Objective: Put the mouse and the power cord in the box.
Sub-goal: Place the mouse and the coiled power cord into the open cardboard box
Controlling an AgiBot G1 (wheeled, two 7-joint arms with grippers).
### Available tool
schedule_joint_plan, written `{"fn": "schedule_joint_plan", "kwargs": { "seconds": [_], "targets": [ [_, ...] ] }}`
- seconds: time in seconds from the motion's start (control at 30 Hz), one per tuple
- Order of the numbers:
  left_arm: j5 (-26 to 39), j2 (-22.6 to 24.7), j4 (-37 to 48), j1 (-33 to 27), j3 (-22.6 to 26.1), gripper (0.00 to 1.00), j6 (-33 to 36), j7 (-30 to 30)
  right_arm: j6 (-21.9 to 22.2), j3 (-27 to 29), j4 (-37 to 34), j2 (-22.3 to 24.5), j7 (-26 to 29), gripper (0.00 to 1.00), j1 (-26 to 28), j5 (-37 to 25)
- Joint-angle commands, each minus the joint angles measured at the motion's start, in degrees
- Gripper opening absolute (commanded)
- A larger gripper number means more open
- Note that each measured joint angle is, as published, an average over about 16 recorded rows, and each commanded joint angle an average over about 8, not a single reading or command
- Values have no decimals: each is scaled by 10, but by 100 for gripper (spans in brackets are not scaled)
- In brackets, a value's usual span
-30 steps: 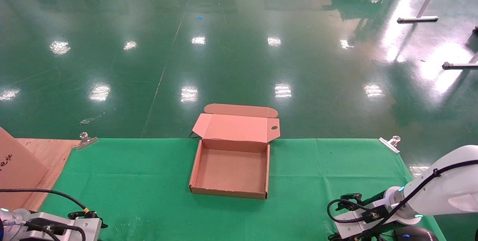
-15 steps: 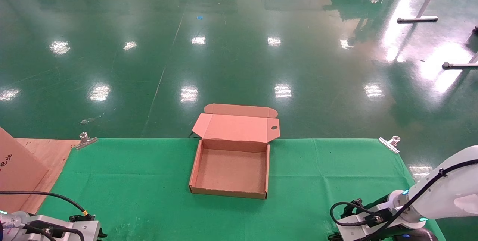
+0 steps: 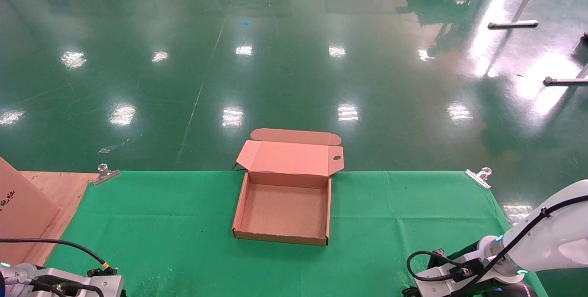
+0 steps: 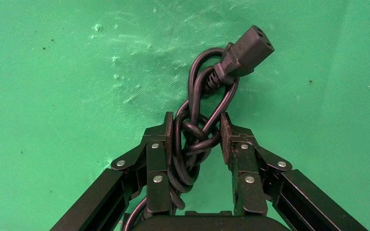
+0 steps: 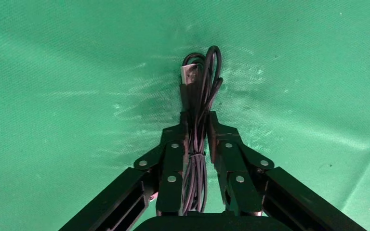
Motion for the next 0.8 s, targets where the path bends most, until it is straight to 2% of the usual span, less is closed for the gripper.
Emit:
{"fn": "schedule_joint_plan", "kwargs": {
  "seconds": [0.03,0.23,0.4,0.6,0.8],
  "targets": [
    [0,2,1,2,0,0,0,0,0,1,-4,0,-2,0,0,1],
    [-1,-3,-4,-20,-1,0,13,3,-10,5,-7,5,-10,0,13,8],
    [-1,-10,-15,-60,-1,0,39,8,-35,16,7,19,-17,0,40,24],
    [-1,-11,-38,-126,-1,0,79,8,-87,36,51,43,-12,0,97,53],
    [-4,6,-68,-211,-4,0,116,-12,-135,56,113,51,29,0,165,80]
  ]
}}
